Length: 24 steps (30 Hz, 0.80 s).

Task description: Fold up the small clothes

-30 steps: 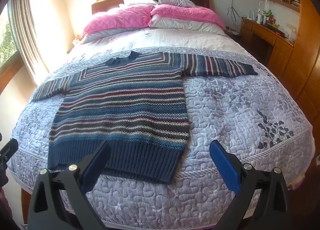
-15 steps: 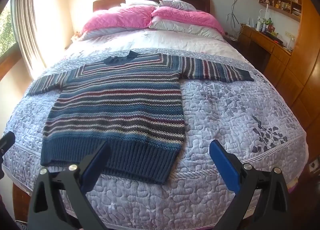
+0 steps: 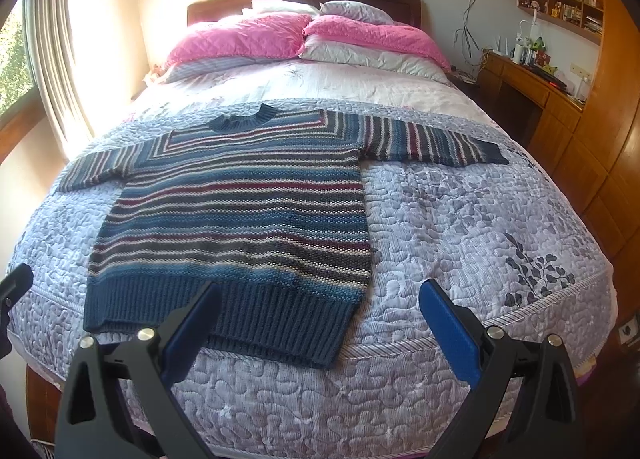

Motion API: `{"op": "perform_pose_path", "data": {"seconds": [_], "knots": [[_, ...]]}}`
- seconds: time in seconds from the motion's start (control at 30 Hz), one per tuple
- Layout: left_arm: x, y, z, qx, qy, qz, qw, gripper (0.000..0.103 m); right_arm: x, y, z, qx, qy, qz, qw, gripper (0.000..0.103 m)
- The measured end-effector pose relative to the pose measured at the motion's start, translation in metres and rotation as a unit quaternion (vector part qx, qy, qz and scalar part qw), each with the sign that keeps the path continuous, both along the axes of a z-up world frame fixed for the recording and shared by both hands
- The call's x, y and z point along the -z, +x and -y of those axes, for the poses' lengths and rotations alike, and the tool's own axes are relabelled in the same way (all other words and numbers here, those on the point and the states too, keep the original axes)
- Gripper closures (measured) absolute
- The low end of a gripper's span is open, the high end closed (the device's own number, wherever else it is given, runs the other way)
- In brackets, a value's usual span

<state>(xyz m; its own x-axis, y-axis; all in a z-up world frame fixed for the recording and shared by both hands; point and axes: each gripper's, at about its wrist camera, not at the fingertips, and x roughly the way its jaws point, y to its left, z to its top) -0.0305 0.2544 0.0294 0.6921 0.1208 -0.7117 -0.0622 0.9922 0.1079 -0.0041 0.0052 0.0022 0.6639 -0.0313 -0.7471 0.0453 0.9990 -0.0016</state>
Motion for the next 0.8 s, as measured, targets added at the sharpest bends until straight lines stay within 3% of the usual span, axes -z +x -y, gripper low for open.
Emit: {"op": "perform_pose_path", "data": {"seconds": [0.8], "knots": [[-0.0016,0.0006,-0.0024,-0.001,0.003,0.001,1.0000,0.003,-0.0015,0.0003,-0.0038,-0.012,0.006,0.003,1.000,0.004]]}}
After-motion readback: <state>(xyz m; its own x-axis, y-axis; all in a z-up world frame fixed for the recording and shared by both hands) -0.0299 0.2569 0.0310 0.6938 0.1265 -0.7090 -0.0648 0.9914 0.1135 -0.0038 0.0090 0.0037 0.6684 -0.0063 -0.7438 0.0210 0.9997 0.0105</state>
